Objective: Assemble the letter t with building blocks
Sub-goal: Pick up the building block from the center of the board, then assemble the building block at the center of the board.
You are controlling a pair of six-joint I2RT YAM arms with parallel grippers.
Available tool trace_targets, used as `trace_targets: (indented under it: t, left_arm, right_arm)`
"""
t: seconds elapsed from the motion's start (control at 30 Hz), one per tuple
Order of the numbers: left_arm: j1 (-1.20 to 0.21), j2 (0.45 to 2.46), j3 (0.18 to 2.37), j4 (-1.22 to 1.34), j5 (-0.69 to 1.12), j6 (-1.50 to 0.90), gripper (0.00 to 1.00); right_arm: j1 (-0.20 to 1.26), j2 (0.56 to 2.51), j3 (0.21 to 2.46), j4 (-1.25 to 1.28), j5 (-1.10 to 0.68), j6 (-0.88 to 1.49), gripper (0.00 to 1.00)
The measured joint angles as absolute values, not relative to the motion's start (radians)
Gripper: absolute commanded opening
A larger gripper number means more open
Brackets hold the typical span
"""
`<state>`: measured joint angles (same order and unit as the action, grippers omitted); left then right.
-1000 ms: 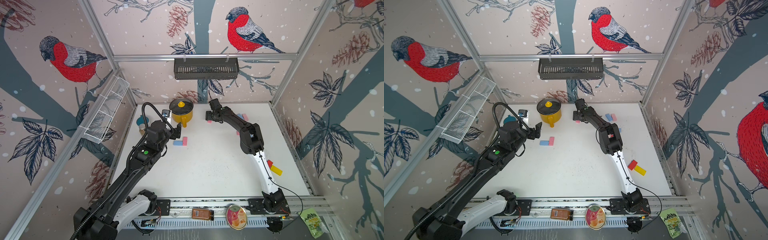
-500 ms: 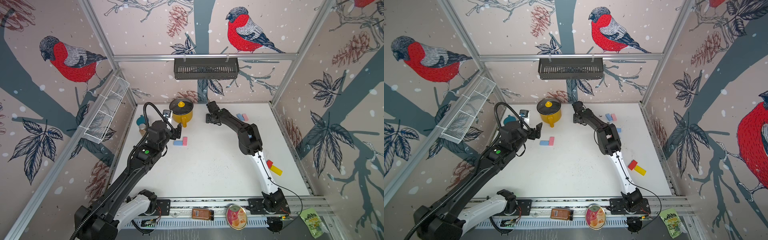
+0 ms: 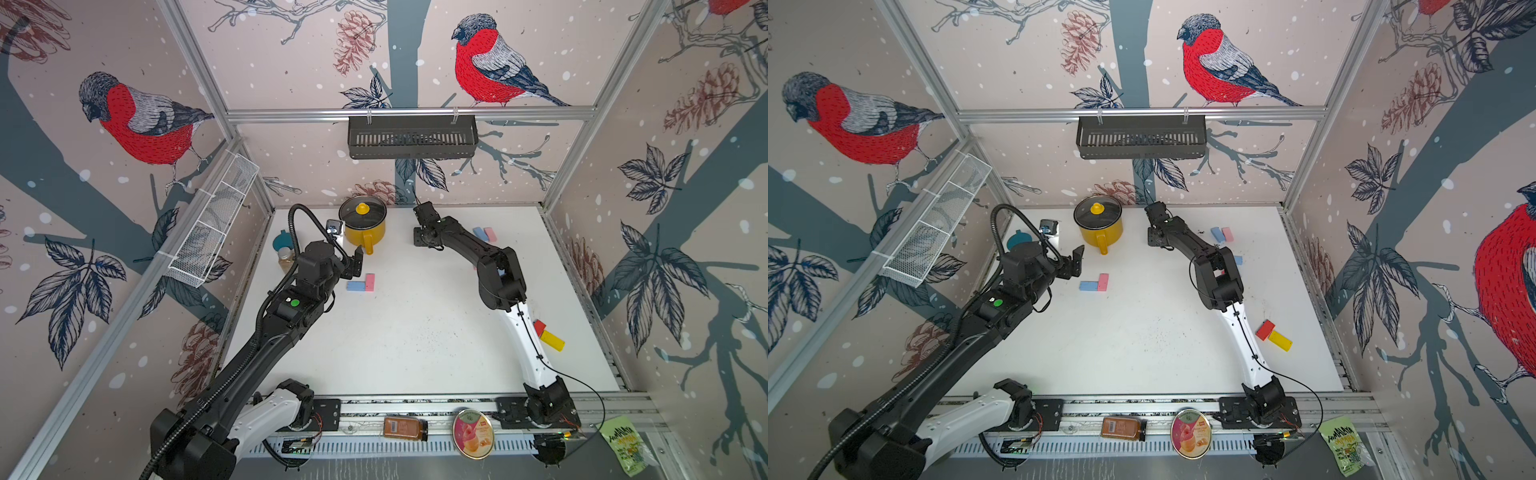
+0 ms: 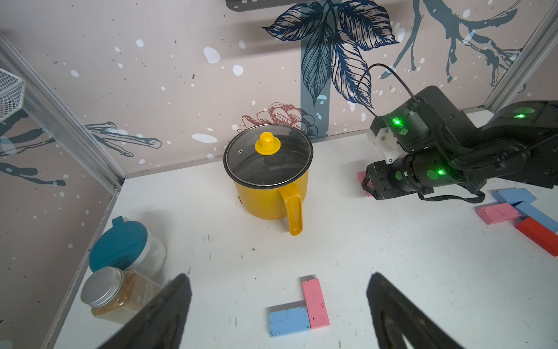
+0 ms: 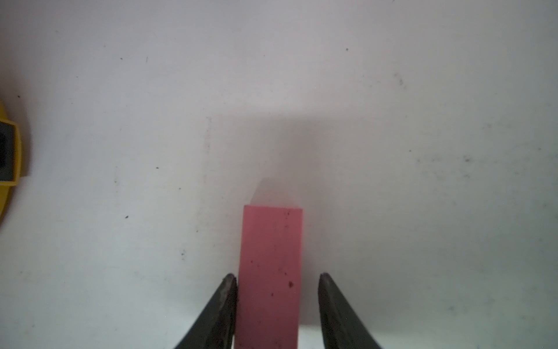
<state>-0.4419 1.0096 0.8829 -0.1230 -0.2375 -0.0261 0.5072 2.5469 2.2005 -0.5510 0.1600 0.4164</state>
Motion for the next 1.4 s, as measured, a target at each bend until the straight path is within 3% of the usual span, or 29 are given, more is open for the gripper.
trace_targets:
  t: [0.13,0.47,0.63,1.1,1.4]
  left_arm:
    - [-0.442,1.011,0.883,-0.123,-0.238,-0.026,0.91]
    - [-0.444,1.017,0.877,-0.123,-0.237,-0.026,0.91]
    - [-0.445,1.016,0.877,-0.117,-0.223,-0.030,0.93]
    - [-0.440,1.036,0.948,-0.056,-0.075,-0.141,0.97]
    - [-0.386,1.133,1.026,0.010,-0.021,-0.207,0.97]
  right_arm:
    - [0.500,2.547,2.196,-0.548,0.152,0.389,0.36]
    - [0.488,2.476,2.095,-0.536,0.122,0.313,0.06]
    - [0.490,2.335,1.919,-0.467,0.116,0.255,0.05]
    - [0.479,1.813,1.145,-0.082,0.071,-0.009,0.02]
    - [0.485,1.592,0.900,0.078,-0.006,-0.145,0.02]
